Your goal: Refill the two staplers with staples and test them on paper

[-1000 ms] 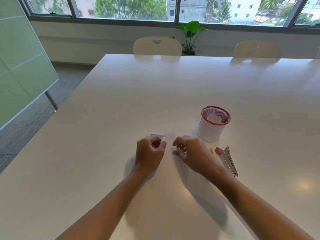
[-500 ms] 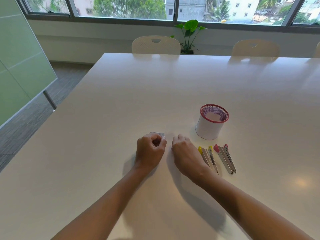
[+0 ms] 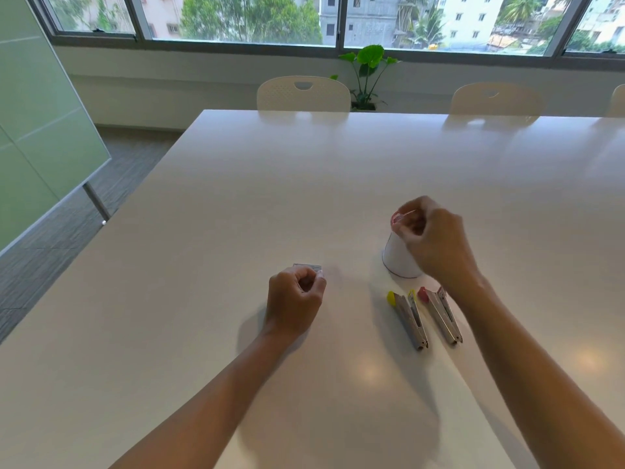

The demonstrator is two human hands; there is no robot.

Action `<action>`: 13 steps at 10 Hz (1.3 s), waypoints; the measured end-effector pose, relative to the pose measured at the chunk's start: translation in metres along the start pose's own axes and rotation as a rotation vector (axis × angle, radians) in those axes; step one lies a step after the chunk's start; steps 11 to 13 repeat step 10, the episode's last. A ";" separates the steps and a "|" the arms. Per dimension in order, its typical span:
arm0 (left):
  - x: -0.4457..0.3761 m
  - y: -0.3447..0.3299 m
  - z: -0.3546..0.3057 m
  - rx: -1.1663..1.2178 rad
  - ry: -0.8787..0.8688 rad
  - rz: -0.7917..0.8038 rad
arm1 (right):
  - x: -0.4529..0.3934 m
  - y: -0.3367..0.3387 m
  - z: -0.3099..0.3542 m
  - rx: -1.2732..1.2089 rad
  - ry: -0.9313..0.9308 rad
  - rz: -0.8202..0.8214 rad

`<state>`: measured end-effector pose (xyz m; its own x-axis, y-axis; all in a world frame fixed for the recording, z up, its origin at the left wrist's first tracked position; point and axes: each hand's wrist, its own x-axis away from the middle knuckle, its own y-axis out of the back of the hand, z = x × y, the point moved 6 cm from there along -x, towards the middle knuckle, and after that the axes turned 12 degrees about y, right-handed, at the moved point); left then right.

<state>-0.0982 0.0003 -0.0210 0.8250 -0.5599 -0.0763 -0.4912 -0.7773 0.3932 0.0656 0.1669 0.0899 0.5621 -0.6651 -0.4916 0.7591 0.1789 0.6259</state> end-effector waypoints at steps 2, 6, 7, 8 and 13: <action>-0.002 -0.002 0.002 0.002 -0.005 -0.010 | -0.010 0.014 -0.021 0.143 0.018 -0.023; -0.002 0.000 0.000 0.043 0.013 -0.009 | -0.014 0.015 -0.028 0.138 0.009 -0.035; -0.003 0.005 -0.001 0.064 0.012 -0.057 | -0.010 0.012 -0.024 0.071 -0.005 -0.106; -0.003 0.007 -0.002 0.072 -0.003 -0.075 | -0.005 0.012 -0.015 0.007 0.031 -0.153; -0.004 0.010 -0.005 0.101 -0.008 -0.111 | 0.015 -0.007 0.024 -0.136 0.239 -0.229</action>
